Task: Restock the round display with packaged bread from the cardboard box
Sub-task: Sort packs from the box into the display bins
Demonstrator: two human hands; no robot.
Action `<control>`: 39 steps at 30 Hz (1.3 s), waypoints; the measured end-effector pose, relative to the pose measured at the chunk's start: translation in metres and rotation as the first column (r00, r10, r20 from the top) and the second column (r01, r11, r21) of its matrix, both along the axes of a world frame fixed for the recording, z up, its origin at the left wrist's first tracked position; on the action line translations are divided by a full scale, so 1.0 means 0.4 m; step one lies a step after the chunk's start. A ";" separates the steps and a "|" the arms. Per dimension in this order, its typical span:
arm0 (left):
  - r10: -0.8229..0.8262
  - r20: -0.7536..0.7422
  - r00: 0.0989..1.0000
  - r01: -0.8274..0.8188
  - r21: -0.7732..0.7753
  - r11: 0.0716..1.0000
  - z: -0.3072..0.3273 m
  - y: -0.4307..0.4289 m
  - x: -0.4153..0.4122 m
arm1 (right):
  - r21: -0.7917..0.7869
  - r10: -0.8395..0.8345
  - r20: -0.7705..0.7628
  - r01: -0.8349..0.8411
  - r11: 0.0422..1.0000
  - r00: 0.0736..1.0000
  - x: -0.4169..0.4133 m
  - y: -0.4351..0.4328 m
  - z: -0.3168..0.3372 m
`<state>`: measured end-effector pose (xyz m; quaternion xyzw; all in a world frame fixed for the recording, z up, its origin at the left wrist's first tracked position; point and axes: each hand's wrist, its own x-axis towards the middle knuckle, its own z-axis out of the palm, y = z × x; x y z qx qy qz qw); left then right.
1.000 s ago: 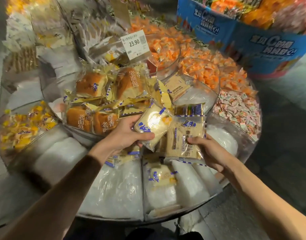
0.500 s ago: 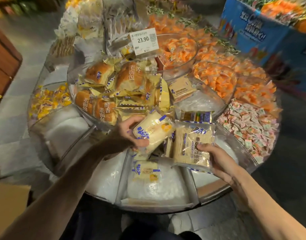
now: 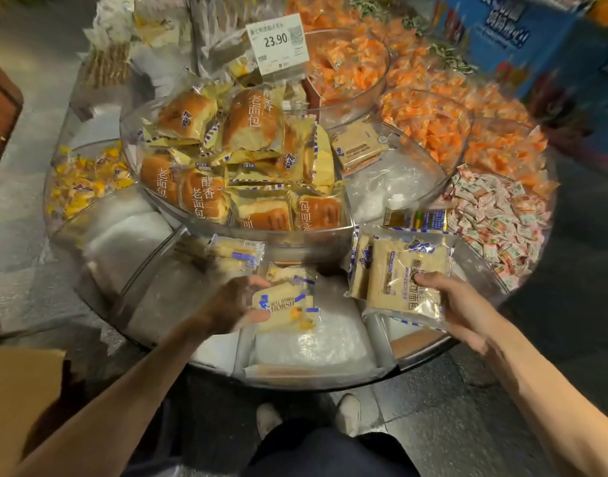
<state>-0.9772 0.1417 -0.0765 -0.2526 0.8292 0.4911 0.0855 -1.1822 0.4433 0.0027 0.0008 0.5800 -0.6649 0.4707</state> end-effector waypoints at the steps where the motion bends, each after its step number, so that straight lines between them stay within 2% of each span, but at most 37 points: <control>1: -0.051 0.041 0.998 0.050 0.019 0.999 -0.027 0.008 0.005 | 0.003 0.007 -0.003 -0.007 1.000 1.000 0.007 0.000 -0.004; 4: -0.103 0.103 0.989 0.105 -0.019 0.994 -0.079 0.038 0.006 | 0.013 0.038 -0.029 -0.037 0.999 0.999 0.023 -0.001 -0.013; 6: -0.104 0.130 0.986 0.130 -0.213 0.968 -0.099 0.066 -0.004 | 0.014 0.041 -0.027 -0.041 0.999 0.999 0.028 -0.001 -0.019; 8: -0.149 0.202 0.968 0.233 -0.496 0.837 -0.095 0.103 -0.014 | -0.009 0.045 -0.004 -0.045 0.999 0.999 0.033 -0.001 -0.024; 10: -0.148 0.255 0.956 0.283 -0.653 0.702 -0.093 0.135 -0.020 | -0.020 0.053 0.008 -0.053 0.998 0.999 0.034 -0.001 -0.032; 13: -0.166 0.282 0.945 0.325 -0.762 0.560 -0.117 0.150 -0.011 | 0.006 0.069 -0.033 -0.068 0.998 0.997 0.030 0.005 -0.055; 16: -0.195 0.266 0.944 0.329 -0.803 0.496 -0.123 0.147 -0.005 | 0.013 0.086 -0.064 -0.086 0.996 0.994 0.030 0.012 -0.071; 20: -0.238 0.360 0.902 0.430 -0.794 0.429 -0.120 0.119 0.002 | 0.050 0.139 -0.112 -0.134 0.990 0.984 0.039 0.010 -0.075; 22: -0.228 0.412 0.882 0.471 -0.766 0.438 -0.106 0.111 0.007 | 0.088 0.154 -0.112 -0.144 0.986 0.982 0.040 0.012 -0.071; 24: -0.251 0.399 0.882 0.472 -0.730 0.495 -0.084 0.118 0.008 | 0.113 0.169 -0.125 -0.156 0.981 0.978 0.041 0.014 -0.073; 25: -0.247 0.327 0.912 0.409 -0.710 0.573 -0.074 0.124 0.004 | 0.130 0.173 -0.148 -0.154 0.979 0.974 0.048 0.006 -0.052; 26: -0.207 0.190 0.960 0.281 -0.664 0.693 -0.055 0.134 -0.005 | 0.124 0.170 -0.156 -0.151 0.981 0.973 0.050 -0.003 -0.046; 27: -0.100 0.031 0.995 0.101 -0.527 0.844 -0.021 0.149 -0.019 | 0.111 0.148 -0.135 -0.133 0.985 0.980 0.055 -0.011 -0.040; 28: 0.039 -0.075 0.996 -0.060 -0.302 0.951 0.019 0.165 -0.037 | 0.086 0.132 -0.106 -0.123 0.989 0.986 0.058 -0.019 -0.039; 29: 0.155 -0.108 0.982 -0.161 -0.045 0.986 0.061 0.181 -0.056 | 0.059 0.123 -0.070 -0.119 0.991 0.990 0.061 -0.029 -0.038; 30: 0.216 -0.094 0.972 -0.201 0.146 0.969 0.094 0.196 -0.075 | 0.045 0.125 -0.043 -0.123 0.991 0.991 0.060 -0.035 -0.039; 32: 0.219 -0.043 0.975 -0.197 0.298 0.934 0.137 0.223 -0.104 | 0.013 0.134 -0.004 -0.134 0.991 0.991 0.074 -0.055 -0.017; 34: 0.198 -0.019 0.980 -0.180 0.337 0.924 0.155 0.240 -0.121 | -0.042 0.130 0.059 -0.128 0.991 0.990 0.088 -0.073 0.013; 36: 0.185 -0.011 0.983 -0.172 0.320 0.932 0.157 0.257 -0.130 | -0.023 0.104 0.109 -0.102 0.995 0.989 0.099 -0.081 0.040; 39: 0.193 -0.078 0.978 -0.160 0.311 0.937 0.160 0.271 -0.140 | 0.037 0.075 0.109 -0.080 0.996 0.991 0.099 -0.087 0.028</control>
